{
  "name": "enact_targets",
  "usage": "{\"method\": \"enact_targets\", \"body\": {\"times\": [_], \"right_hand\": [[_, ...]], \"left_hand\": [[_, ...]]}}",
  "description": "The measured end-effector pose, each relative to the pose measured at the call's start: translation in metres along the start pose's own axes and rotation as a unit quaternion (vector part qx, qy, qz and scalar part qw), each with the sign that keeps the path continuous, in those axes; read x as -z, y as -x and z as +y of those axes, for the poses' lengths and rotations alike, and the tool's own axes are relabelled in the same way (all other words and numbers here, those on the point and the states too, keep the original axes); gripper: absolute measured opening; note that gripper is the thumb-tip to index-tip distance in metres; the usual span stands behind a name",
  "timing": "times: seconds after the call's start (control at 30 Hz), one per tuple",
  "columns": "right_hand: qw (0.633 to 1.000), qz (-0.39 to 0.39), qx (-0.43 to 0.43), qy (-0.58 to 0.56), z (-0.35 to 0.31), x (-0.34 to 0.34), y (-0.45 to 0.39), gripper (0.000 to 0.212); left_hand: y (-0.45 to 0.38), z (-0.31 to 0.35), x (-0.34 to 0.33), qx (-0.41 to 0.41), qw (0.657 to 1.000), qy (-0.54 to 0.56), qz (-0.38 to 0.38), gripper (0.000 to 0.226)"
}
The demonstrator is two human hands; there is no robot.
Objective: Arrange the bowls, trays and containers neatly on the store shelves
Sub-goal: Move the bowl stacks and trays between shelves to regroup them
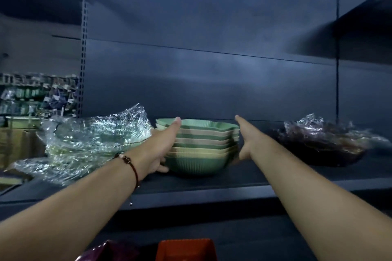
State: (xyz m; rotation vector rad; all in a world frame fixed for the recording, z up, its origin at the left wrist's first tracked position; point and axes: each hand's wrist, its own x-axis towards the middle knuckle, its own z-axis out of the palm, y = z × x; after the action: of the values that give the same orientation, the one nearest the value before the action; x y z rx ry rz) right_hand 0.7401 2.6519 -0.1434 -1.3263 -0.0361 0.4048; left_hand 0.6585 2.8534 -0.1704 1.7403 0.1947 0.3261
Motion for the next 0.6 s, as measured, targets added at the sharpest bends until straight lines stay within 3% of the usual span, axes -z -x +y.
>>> {"method": "enact_targets", "body": {"times": [0.13,0.3,0.43,0.6], "right_hand": [[0.999,-0.001,-0.038,0.016,0.005,-0.007,-0.014,0.048],[0.997,0.042,-0.021,0.060,0.008,-0.007,-0.017,0.037],[0.995,0.077,0.003,0.059,0.012,-0.010,0.002,0.027],[0.993,0.094,-0.015,0.069,0.015,0.002,0.043,0.041]], "left_hand": [[-0.018,0.007,-0.007,0.071,0.993,0.089,-0.039,0.084],[-0.008,0.018,-0.023,0.081,0.987,0.136,-0.003,0.033],[0.007,0.019,-0.020,0.087,0.982,0.170,-0.001,0.015],[0.034,0.019,-0.024,0.076,0.981,0.177,-0.034,0.009]]}}
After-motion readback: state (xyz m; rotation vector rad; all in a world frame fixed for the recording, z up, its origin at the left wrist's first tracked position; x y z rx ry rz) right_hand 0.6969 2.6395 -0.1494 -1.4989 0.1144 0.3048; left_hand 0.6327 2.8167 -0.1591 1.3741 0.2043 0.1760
